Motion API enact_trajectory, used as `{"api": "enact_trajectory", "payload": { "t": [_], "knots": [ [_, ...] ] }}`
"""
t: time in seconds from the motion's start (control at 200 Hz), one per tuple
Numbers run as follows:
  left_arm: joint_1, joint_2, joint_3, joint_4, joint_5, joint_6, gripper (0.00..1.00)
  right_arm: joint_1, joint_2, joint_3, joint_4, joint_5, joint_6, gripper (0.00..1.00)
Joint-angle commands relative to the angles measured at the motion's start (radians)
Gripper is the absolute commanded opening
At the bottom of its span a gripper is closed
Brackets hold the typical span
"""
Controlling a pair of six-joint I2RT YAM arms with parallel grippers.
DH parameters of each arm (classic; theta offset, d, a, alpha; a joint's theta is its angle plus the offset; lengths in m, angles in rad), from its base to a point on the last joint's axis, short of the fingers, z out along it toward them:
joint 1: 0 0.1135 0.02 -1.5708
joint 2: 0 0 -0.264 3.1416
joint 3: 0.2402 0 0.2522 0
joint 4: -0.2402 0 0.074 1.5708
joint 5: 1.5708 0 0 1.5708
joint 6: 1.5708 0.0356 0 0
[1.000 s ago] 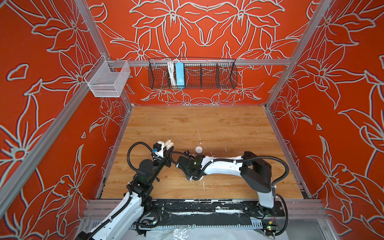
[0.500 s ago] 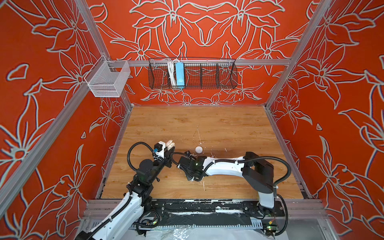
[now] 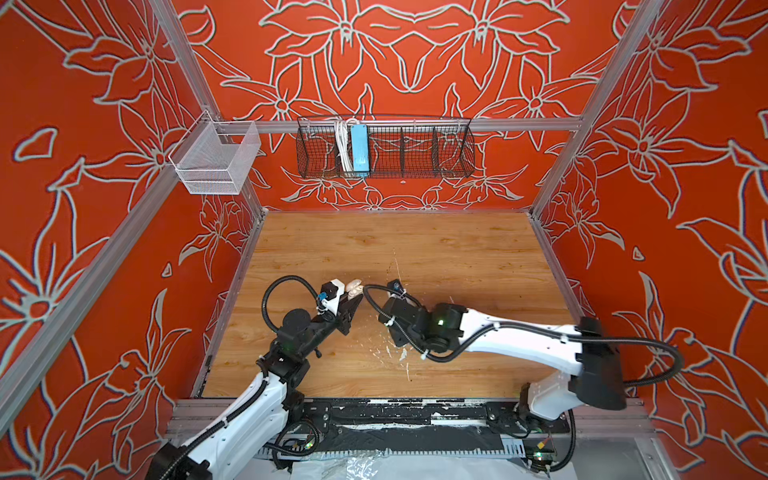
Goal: Insert the wireless bluetooth earbuds into the charging case
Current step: 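Lift the earbud with the right gripper toward the case in the left gripper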
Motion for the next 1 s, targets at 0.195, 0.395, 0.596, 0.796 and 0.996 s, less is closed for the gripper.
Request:
{"api": "enact_trajectory", "payload": {
  "t": [0.195,0.395,0.596,0.796,0.996],
  "knots": [
    [-0.026,0.074,0.044,0.056,0.169,0.060,0.00,-0.005,-0.324,-0.137,0.290,0.310,-0.402,0.21],
    [-0.085,0.196,0.070,0.119,0.274,0.102,0.00,-0.005,-0.476,-0.376,0.485,0.284,-0.378,0.21],
    [-0.183,0.253,0.058,0.195,0.275,0.167,0.00,-0.005,-0.589,-0.495,0.607,0.171,-0.368,0.21],
    [-0.192,0.208,0.023,0.225,0.184,0.143,0.00,-0.005,-0.645,-0.562,0.710,0.078,-0.415,0.21],
    [-0.192,0.154,-0.001,0.223,0.094,0.125,0.00,0.002,-0.641,-0.570,0.805,0.055,-0.419,0.21]
  ]
}}
